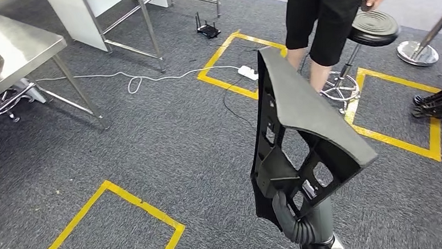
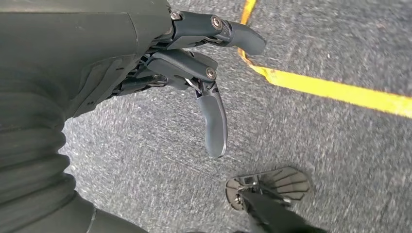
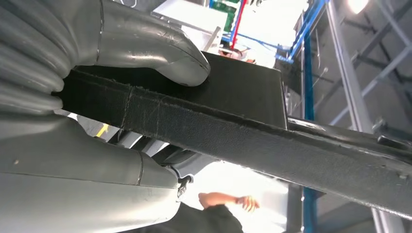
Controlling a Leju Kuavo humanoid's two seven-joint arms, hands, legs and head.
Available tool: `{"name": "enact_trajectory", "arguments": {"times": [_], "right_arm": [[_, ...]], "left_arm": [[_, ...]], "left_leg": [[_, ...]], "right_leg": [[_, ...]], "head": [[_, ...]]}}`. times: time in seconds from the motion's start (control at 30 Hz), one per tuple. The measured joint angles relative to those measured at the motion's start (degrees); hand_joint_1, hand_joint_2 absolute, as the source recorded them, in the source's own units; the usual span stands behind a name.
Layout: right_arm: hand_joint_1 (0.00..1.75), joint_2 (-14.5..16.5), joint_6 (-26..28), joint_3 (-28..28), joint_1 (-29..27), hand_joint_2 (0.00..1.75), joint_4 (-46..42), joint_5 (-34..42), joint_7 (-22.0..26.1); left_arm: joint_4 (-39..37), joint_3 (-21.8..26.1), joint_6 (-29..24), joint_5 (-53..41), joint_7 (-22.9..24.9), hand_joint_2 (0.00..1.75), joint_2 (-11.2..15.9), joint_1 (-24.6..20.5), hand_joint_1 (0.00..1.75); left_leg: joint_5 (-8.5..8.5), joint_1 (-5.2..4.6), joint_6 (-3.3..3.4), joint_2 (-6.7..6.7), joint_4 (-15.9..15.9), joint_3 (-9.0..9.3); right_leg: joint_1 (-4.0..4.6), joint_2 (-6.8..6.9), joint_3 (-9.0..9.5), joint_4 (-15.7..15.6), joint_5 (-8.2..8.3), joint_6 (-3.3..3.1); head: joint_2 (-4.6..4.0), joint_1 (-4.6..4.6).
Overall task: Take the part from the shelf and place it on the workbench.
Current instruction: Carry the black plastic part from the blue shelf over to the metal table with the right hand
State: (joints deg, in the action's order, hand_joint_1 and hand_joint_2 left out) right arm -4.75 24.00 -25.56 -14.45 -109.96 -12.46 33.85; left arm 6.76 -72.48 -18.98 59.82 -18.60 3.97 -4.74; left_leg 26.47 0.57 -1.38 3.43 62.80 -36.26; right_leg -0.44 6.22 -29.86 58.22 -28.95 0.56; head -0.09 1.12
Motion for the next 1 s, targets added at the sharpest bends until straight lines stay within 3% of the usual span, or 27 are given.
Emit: {"name": "enact_trajectory", "arguments": {"times": [0.07, 0.13, 0.2, 0.27, 0.33, 0.37, 0.4, 0.43, 0.5, 0.57, 0.63, 0.67, 0.7, 0.77, 0.83, 0.87, 0.9, 0.93, 1.0], "right_arm": [[1.75, -0.3, -1.3, 1.0, -0.4, 1.75, -0.5, 0.6, 0.7], [1.75, -0.4, -2.5, 1.7, -0.8, 1.75, -1.1, 1.0, 1.3], [1.75, -0.4, -3.3, 2.3, -0.9, 1.75, -1.7, 1.0, 1.6], [1.75, -0.3, -4.2, 2.9, -1.0, 1.75, -2.1, 1.3, 1.7], [1.75, -0.3, -5.1, 3.3, -1.2, 1.75, -2.1, 1.8, 1.9], [1.75, -0.2, -5.5, 3.5, -1.2, 1.75, -2.1, 2.0, 1.9], [1.75, -0.2, -5.8, 3.6, -1.2, 1.75, -2.1, 2.1, 2.0], [1.75, -0.1, -5.9, 3.6, -1.2, 1.75, -2.1, 2.2, 2.0], [1.75, 0.0, -6.1, 3.7, -1.2, 1.75, -2.2, 2.2, 2.0], [1.75, 0.2, -6.2, 3.8, -1.2, 1.75, -2.3, 2.1, 2.1], [1.75, 0.3, -6.6, 3.9, -1.1, 1.75, -2.4, 1.9, 2.1], [1.75, 0.3, -6.8, 4.0, -1.1, 1.75, -2.5, 1.8, 2.1], [1.75, 0.3, -7.0, 4.0, -1.1, 1.75, -2.5, 1.7, 2.1], [1.75, 0.5, -7.3, 4.1, -1.2, 1.75, -2.7, 1.7, 2.1], [1.75, 0.6, -7.6, 4.1, -1.2, 1.75, -2.8, 1.9, 1.9], [1.75, 0.7, -7.7, 4.2, -1.2, 1.75, -2.8, 2.0, 1.8], [1.75, 0.8, -7.9, 4.2, -1.1, 1.75, -2.8, 2.1, 1.7], [1.75, 1.0, -8.0, 4.2, -1.1, 1.75, -2.8, 2.2, 1.7], [1.75, 1.3, -8.2, 4.2, -1.1, 1.75, -2.8, 2.4, 1.8]], "left_arm": [[0.0, -0.2, -0.4, -0.1, 0.4, 1.75, -0.4, -0.3, 0.0], [0.0, -0.5, -0.4, -0.3, 0.8, 1.75, -0.6, -0.3, 0.0], [0.0, -0.8, -0.5, -0.3, 1.0, 1.75, -0.9, -0.4, 0.0], [0.1, -0.9, -0.6, -0.2, 0.9, 1.75, -1.1, -0.6, 0.0], [0.1, -0.9, -0.8, 0.1, 0.7, 1.75, -1.1, -0.8, 0.0], [0.1, -0.9, -0.8, 0.4, 0.5, 1.75, -1.1, -0.8, 0.0], [0.1, -0.9, -0.8, 0.8, 0.3, 1.75, -1.1, -0.7, 0.0], [0.1, -0.9, -0.6, 1.3, 0.1, 1.75, -1.1, -0.7, 0.0], [0.1, -0.8, -0.4, 2.1, -0.2, 1.75, -1.2, -0.7, 0.0], [0.1, -0.7, -0.2, 2.5, -0.3, 1.75, -1.2, -0.7, 0.0], [0.0, -0.6, -0.1, 3.1, -0.2, 1.75, -1.0, -0.5, 0.0], [0.0, -0.5, 0.0, 3.5, -0.1, 1.75, -1.0, -0.4, 0.0], [0.0, -0.4, 0.0, 3.9, -0.1, 1.75, -1.0, -0.4, 0.0], [0.1, 0.0, 0.0, 4.4, -0.2, 1.75, -1.2, -0.5, 0.0], [0.2, 0.2, 0.1, 4.4, -0.4, 1.75, -1.3, -0.8, 0.0], [0.3, 0.2, 0.1, 4.4, -0.5, 1.75, -1.3, -0.9, 0.0], [0.3, 0.2, 0.2, 4.4, -0.6, 1.75, -1.3, -0.9, 0.0], [0.3, 0.2, 0.2, 4.2, -0.6, 1.75, -1.3, -0.8, 0.0], [0.3, 0.2, 0.2, 4.0, -0.6, 1.75, -1.2, -0.8, 0.0]], "left_leg": [[-0.47, -0.49, 0.65, 0.98, -2.8, 1.34], [-0.8, -0.61, 1.45, -0.68, -3.1, 1.02], [-1.22, -0.28, 2.23, -2.13, -3.5, 0.94], [-1.57, 0.01, 2.78, -3.65, -3.7, 0.73], [-1.8, 0.06, 3.02, -5.41, -3.7, 0.41], [-1.89, 0.06, 3.02, -6.32, -3.6, 0.32], [-2.01, 0.08, 2.93, -7.25, -3.6, 0.28], [-2.14, 0.11, 2.77, -8.2, -3.6, 0.27], [-2.43, 0.05, 2.24, -9.96, -3.5, 0.14], [-2.77, -0.15, 1.58, -11.3, -3.5, -0.21], [-3.24, -0.11, 0.86, -12.27, -3.8, -0.59], [-3.21, -0.12, 0.58, -11.44, -3.6, -0.83], [-2.54, -0.15, 0.35, -9.79, -2.7, -1.33], [0.84, -0.19, 0.05, -5.57, 2.5, -3.57], [4.43, 0.03, -0.25, -4.09, 9.6, -6.53], [5.04, 0.1, -0.35, -3.95, 11.6, -7.21], [4.64, 0.13, -0.41, -3.79, 11.5, -6.88], [3.4, 0.15, -0.4, -3.41, 9.3, -5.46], [0.55, -0.09, -0.14, -1.05, 1.9, -0.95]], "right_leg": [[0.44, 1.25, 0.23, 0.0, -0.24, 0.53], [0.47, 2.16, 0.36, -0.1, -0.37, 1.07], [0.31, -0.43, -0.45, 1.6, -1.57, 1.45], [0.13, -4.51, -3.42, 7.9, -4.49, 1.18], [0.01, -5.83, -7.08, 15.0, -6.82, 1.04], [-0.07, -5.94, -7.89, 16.3, -6.85, 1.29], [-0.17, -6.06, -7.61, 15.3, -6.02, 1.73], [-0.31, -6.39, -6.24, 12.3, -4.49, 2.24], [-0.63, -8.61, -2.64, 4.5, -1.43, 2.79], [-0.69, -10.2, -1.01, 0.8, -0.19, 2.29], [-0.65, -9.27, -0.86, 0.5, 0.15, 1.38], [-0.72, -8.59, -0.75, 0.5, 0.36, 0.99], [-0.82, -7.82, -0.69, 0.4, 0.55, 0.52], [-0.8, -6.2, -0.73, 0.3, 0.7, -0.14], [-0.56, -4.4, -0.8, 0.3, 0.65, -0.41], [-0.5, -3.5, -0.83, 0.3, 0.62, -0.44], [-0.48, -2.64, -0.83, 0.3, 0.59, -0.45], [-0.48, -1.83, -0.77, 0.3, 0.52, -0.43], [-0.25, -0.43, -0.51, 0.4, 0.25, -0.18]], "head": [[0.0, -0.21], [0.0, -0.33], [0.0, -0.42], [0.0, -0.75], [0.0, -0.92], [0.0, -0.92], [0.0, -0.91], [0.0, -0.92], [0.0, -0.97], [0.0, -0.9], [0.0, -0.83], [0.0, -0.79], [0.0, -0.63], [0.0, -0.26], [0.0, -0.13], [0.0, -0.12], [0.0, -0.1], [0.0, -0.1], [0.0, -0.09]]}}
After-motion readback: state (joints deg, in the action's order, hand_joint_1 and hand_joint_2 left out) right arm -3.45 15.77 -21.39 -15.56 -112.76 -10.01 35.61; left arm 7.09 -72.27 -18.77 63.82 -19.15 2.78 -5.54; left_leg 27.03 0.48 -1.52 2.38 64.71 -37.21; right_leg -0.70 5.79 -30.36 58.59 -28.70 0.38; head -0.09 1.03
